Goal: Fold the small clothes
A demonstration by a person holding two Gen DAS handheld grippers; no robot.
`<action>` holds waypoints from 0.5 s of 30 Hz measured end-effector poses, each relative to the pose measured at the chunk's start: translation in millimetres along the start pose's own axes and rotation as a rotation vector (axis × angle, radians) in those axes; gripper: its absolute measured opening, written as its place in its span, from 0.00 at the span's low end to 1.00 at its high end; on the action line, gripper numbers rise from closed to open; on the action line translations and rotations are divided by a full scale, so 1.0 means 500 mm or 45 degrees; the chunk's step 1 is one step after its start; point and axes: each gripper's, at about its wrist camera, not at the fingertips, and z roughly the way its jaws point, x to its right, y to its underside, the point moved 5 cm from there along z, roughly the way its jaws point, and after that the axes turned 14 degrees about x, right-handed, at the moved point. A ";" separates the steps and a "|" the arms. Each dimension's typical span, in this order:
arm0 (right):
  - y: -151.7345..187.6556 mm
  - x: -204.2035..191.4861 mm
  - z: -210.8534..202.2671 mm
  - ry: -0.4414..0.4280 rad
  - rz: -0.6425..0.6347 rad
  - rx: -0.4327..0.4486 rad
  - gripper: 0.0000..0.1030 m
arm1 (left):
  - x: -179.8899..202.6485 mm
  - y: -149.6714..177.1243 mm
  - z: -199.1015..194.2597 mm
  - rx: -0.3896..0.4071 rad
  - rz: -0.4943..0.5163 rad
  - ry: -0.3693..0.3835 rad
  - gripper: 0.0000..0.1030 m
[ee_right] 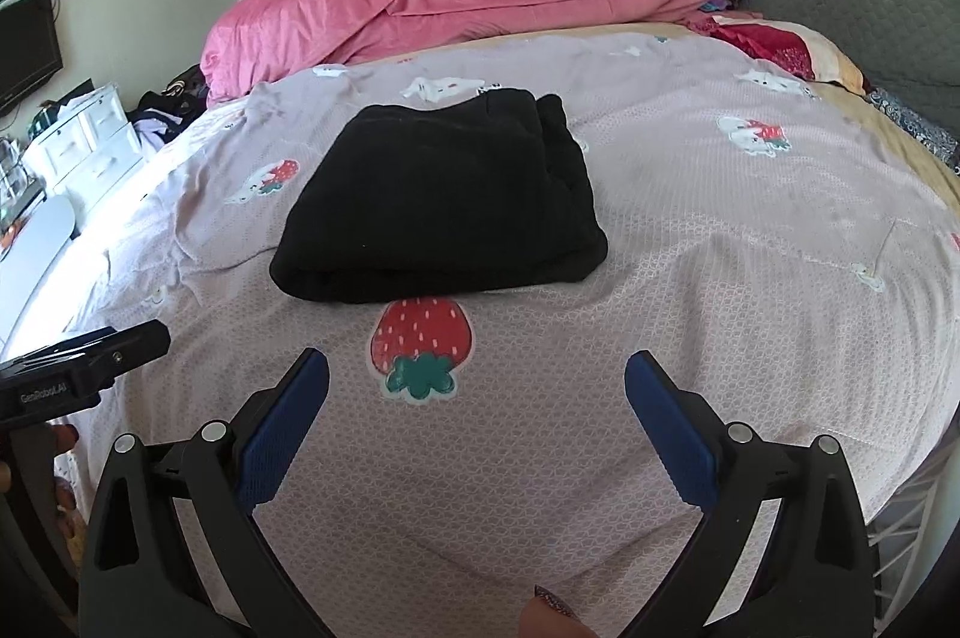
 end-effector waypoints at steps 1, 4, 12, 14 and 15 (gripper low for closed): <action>0.000 0.000 0.000 0.001 0.000 0.001 0.96 | -0.001 0.000 0.000 -0.001 0.000 -0.004 0.91; 0.001 -0.003 0.001 -0.003 -0.003 -0.002 0.96 | -0.004 0.000 0.000 -0.004 -0.005 -0.012 0.91; 0.000 -0.010 0.002 -0.014 -0.004 -0.006 0.96 | 0.000 0.003 0.001 -0.017 -0.006 -0.011 0.91; 0.000 -0.009 0.002 -0.017 -0.001 -0.012 0.96 | 0.000 0.002 0.001 -0.017 -0.004 -0.013 0.91; 0.000 -0.008 0.002 -0.018 0.000 -0.015 0.96 | 0.001 0.002 0.001 -0.017 -0.002 -0.014 0.91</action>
